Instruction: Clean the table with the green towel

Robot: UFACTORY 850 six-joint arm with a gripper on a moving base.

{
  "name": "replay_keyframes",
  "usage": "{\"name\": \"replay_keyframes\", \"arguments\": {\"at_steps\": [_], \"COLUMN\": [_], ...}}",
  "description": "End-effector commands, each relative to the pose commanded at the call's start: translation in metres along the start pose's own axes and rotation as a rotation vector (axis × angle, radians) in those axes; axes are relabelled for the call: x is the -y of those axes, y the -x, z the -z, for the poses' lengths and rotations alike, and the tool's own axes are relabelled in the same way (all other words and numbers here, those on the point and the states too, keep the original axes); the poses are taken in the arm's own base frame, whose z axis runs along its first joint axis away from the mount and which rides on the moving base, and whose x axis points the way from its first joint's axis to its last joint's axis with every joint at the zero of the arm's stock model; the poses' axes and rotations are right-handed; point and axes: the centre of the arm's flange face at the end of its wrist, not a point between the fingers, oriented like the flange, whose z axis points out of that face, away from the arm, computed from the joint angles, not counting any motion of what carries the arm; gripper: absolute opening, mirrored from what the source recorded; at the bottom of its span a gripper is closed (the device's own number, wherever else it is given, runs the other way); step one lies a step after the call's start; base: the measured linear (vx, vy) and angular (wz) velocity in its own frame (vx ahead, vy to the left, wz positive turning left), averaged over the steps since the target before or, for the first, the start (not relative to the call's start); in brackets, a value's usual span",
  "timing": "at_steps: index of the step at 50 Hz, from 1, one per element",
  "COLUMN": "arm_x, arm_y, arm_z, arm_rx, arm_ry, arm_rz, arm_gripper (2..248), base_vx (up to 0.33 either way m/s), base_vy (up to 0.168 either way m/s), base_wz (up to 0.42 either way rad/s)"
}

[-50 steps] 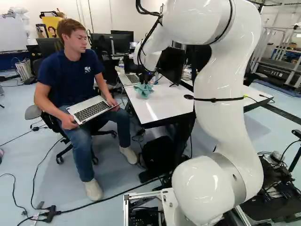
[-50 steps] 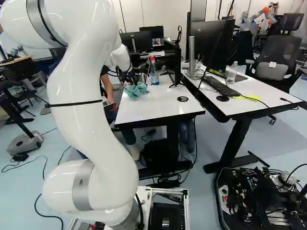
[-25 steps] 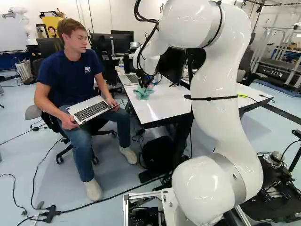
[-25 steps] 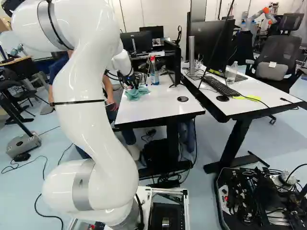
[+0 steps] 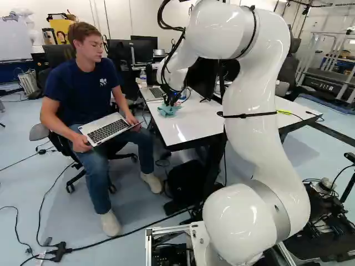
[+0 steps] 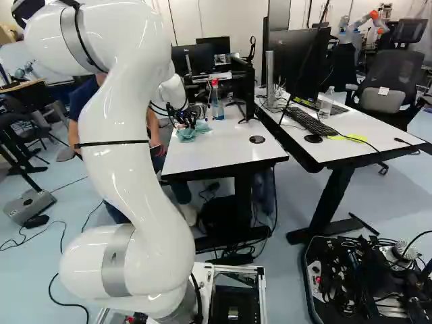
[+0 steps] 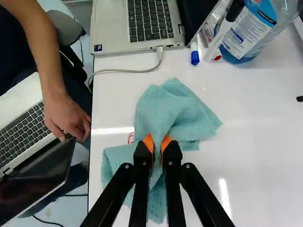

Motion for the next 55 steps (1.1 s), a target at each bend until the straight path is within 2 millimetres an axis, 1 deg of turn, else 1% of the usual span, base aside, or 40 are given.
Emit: {"name": "replay_keyframes", "arguments": {"at_steps": [55], "arm_x": [0.0002], "arm_y": [0.0023], "arm_z": [0.0], "arm_rx": [0.026], "arm_ry": [0.0], "arm_rz": [0.0], "arm_gripper": [39], "base_vx": [0.0], "base_vy": [0.0], "base_wz": [0.0]}}
